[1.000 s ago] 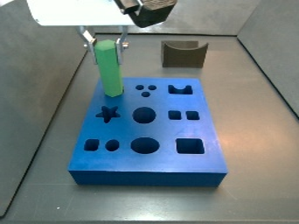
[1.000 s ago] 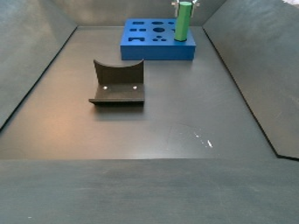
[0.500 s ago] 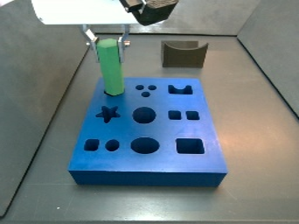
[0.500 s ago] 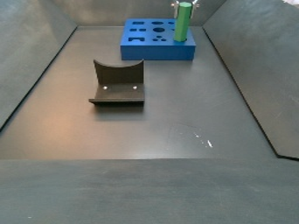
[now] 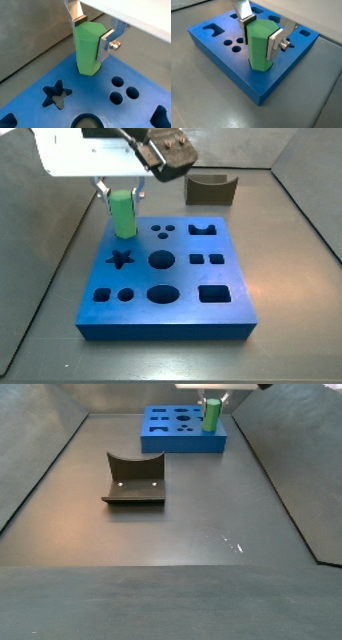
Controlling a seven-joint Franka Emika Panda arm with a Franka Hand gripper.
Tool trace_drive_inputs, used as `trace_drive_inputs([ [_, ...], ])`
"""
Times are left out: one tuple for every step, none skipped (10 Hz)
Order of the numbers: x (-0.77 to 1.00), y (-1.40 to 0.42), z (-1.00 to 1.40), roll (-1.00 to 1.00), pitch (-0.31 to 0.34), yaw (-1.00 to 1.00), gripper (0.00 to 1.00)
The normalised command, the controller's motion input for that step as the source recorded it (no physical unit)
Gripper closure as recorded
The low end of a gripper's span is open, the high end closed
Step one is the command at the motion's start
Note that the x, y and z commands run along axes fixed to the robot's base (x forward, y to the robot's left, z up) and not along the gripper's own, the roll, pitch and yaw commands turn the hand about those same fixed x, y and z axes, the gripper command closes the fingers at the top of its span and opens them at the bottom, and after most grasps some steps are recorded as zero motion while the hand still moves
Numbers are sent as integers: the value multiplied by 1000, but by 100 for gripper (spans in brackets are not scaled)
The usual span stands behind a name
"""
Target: Insert the hexagon object.
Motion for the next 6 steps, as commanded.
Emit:
trace_drive_inputs([
  [11, -71, -557, 0, 0, 0, 100],
  [0, -29, -477, 0, 0, 11, 100],
  [-26, 0, -477, 61, -40, 117, 100],
  [0, -14, -266, 0, -20, 0, 100],
  [-6, 40, 0, -66, -26, 0, 100],
  [0, 0, 0, 0, 0, 0, 100],
])
